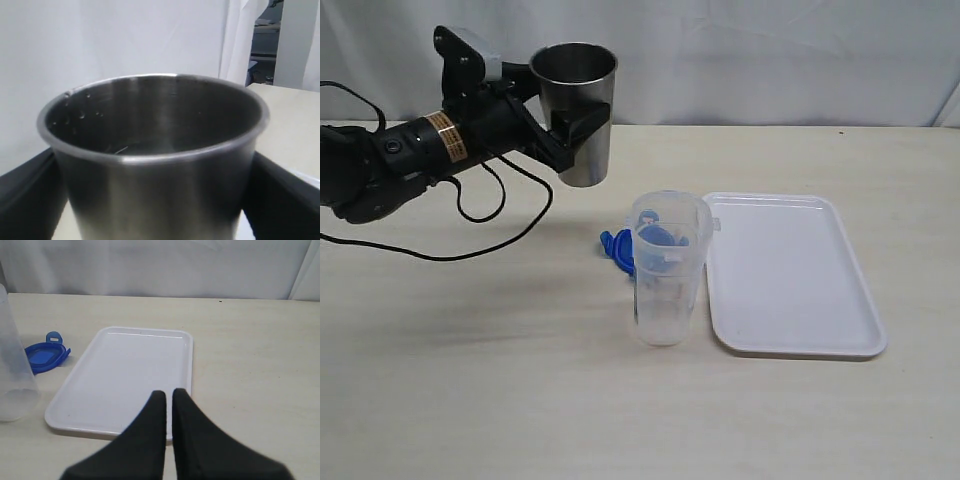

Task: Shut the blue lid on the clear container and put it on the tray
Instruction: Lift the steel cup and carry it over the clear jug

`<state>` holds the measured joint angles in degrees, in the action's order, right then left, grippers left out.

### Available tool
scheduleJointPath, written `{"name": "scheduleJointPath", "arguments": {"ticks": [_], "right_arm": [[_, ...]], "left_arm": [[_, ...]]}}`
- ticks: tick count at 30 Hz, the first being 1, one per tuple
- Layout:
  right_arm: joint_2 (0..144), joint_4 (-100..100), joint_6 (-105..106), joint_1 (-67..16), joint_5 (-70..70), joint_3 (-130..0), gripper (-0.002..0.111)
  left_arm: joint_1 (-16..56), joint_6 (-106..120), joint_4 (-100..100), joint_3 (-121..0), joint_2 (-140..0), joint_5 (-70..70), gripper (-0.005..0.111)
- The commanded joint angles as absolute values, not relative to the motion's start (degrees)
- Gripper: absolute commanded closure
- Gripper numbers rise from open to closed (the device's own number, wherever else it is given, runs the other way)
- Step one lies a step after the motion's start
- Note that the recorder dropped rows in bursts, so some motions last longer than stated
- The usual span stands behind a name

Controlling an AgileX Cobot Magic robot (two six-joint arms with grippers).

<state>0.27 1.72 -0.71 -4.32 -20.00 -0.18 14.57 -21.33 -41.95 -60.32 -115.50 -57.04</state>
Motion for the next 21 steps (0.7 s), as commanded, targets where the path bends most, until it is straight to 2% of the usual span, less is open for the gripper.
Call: {"name": "scheduleJointPath", "arguments": {"ticks": [1, 21], "right_arm": [[0.00, 1.74, -0.78, -4.06, -19.84, 0.00, 0.104], [0.00, 1.74, -0.78, -4.06, -19.84, 0.00, 0.104]], "left_arm": [[16.36, -18.69, -37.17, -60.85, -113.56, -61.08, 0.107], [18.06, -19.54, -47.72, -60.85, -113.56, -67.48, 0.107]]}}
